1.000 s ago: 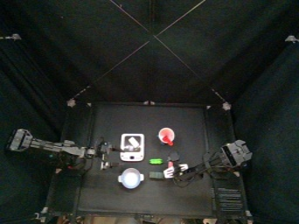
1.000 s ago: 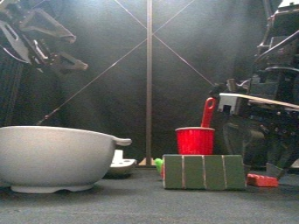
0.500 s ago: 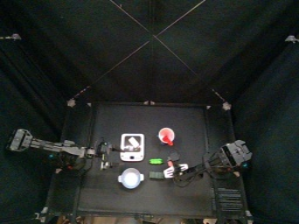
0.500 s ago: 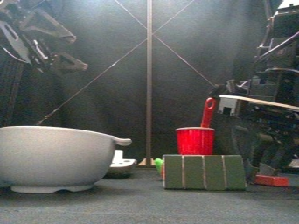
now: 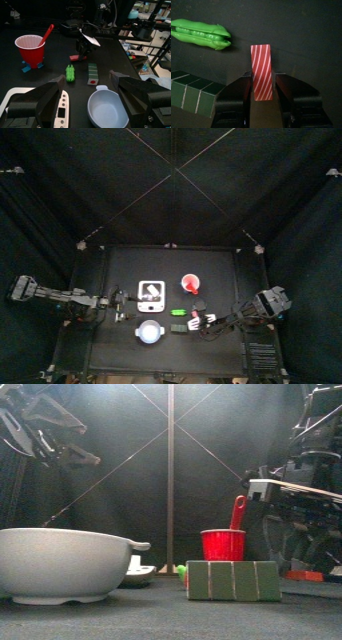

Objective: Grab salmon

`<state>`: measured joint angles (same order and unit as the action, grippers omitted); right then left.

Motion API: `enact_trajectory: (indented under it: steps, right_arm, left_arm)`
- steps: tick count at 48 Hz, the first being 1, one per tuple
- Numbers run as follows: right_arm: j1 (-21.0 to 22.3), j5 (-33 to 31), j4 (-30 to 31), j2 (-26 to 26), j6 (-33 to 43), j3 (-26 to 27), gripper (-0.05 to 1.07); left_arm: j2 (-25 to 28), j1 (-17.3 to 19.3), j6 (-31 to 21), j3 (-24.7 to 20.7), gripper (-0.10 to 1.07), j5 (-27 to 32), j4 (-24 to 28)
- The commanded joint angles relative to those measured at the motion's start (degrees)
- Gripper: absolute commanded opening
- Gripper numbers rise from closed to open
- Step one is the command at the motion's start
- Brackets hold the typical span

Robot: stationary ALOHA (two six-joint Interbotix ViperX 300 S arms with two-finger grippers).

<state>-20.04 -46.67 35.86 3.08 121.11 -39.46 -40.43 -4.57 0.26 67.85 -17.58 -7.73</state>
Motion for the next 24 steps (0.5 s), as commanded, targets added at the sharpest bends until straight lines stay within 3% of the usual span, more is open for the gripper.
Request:
enact_trajectory:
  steps: [1, 24]
  right_arm:
    - [-0.2, -1.0, 0.4, -2.4, -0.1, 1.1, 0.60]
    - [-0.2, -1.0, 0.5, -2.3, -0.2, 1.4, 0.60]
  left_arm:
    - [0.2, 0.1, 0.0, -0.8, 1.03, -0.2, 0.0]
    - [0.2, 0.2, -0.1, -0.7, 1.03, -0.2, 0.0]
